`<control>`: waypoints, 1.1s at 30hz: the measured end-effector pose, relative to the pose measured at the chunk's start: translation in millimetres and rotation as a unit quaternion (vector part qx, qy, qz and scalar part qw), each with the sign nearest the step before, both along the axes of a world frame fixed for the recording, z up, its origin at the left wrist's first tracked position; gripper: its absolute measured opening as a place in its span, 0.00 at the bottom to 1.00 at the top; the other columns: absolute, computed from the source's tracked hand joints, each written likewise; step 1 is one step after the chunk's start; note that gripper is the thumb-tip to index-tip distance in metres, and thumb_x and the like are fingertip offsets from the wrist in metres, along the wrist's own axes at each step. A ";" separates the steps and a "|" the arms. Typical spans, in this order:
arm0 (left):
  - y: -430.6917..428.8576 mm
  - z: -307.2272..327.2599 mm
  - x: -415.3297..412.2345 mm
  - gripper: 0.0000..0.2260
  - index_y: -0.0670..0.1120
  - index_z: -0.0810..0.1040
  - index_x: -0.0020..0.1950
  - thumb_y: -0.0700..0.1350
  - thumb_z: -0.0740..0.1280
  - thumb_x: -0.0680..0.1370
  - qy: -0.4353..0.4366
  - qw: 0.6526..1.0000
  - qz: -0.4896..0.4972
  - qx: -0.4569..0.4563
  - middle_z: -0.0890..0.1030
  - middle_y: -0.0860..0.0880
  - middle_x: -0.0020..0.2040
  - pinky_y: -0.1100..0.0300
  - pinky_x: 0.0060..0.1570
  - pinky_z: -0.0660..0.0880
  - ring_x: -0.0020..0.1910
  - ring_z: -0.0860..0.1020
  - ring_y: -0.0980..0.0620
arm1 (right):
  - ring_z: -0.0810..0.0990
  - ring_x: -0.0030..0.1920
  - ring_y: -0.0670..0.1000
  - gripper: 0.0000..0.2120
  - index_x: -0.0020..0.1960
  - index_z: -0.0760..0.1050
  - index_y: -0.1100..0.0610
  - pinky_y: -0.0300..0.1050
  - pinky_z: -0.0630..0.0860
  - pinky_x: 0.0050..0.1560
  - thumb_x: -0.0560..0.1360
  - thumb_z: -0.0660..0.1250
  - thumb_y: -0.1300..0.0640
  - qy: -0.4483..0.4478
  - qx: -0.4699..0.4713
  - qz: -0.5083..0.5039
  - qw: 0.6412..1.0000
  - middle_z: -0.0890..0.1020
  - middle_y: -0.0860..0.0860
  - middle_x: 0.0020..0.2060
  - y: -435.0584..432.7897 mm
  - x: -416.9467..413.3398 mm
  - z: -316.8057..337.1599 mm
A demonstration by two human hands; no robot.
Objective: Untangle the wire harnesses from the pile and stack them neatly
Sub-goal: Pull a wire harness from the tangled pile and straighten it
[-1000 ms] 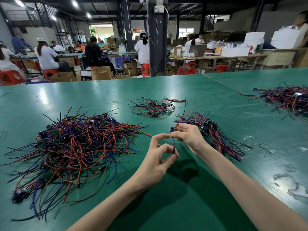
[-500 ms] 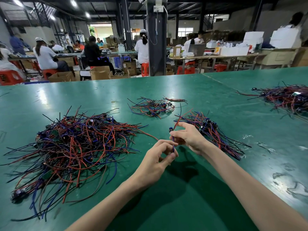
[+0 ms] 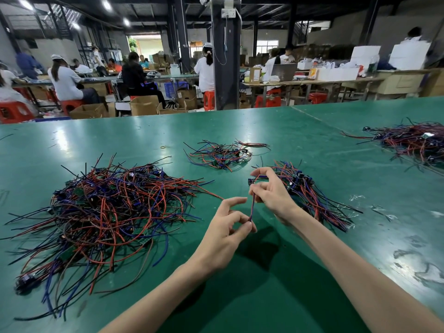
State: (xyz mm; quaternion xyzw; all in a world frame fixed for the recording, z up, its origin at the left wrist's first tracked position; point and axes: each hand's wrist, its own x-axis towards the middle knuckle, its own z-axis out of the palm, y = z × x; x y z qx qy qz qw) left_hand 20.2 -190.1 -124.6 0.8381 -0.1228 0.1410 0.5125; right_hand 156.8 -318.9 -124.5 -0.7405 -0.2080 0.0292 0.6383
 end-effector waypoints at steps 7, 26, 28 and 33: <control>-3.6 7.1 -2.9 0.16 0.39 0.74 0.34 0.42 0.59 0.81 0.244 0.958 -0.006 -0.149 0.77 0.47 0.24 0.66 0.18 0.67 0.18 0.73 0.51 | 0.73 0.32 0.44 0.13 0.47 0.73 0.49 0.41 0.73 0.41 0.79 0.58 0.66 -0.063 -0.034 -0.060 0.996 0.78 0.49 0.33 -1.1 6.4 -1.9; -9.2 7.5 -2.2 0.19 0.44 0.71 0.31 0.41 0.57 0.82 0.288 0.917 -0.126 -0.246 0.73 0.48 0.26 0.67 0.16 0.68 0.17 0.68 0.56 | 0.69 0.30 0.40 0.11 0.52 0.73 0.48 0.37 0.68 0.38 0.79 0.58 0.63 -0.138 -0.043 -0.066 0.987 0.74 0.46 0.33 4.0 0.1 -0.1; -8.2 7.4 -2.5 0.18 0.43 0.71 0.31 0.40 0.58 0.82 0.273 0.921 -0.129 -0.246 0.74 0.48 0.27 0.66 0.16 0.68 0.17 0.67 0.57 | 0.69 0.30 0.40 0.11 0.53 0.73 0.50 0.36 0.67 0.37 0.79 0.58 0.64 -0.138 -0.053 -0.065 0.987 0.74 0.47 0.33 3.3 -0.3 -0.2; -8.6 2.8 -3.3 0.18 0.43 0.71 0.31 0.42 0.58 0.82 0.263 0.924 -0.122 -0.249 0.74 0.48 0.27 0.67 0.16 0.68 0.17 0.67 0.57 | 0.68 0.29 0.41 0.11 0.54 0.73 0.52 0.36 0.67 0.36 0.80 0.57 0.64 -0.156 -0.078 -0.058 0.983 0.73 0.47 0.34 2.0 -2.3 1.2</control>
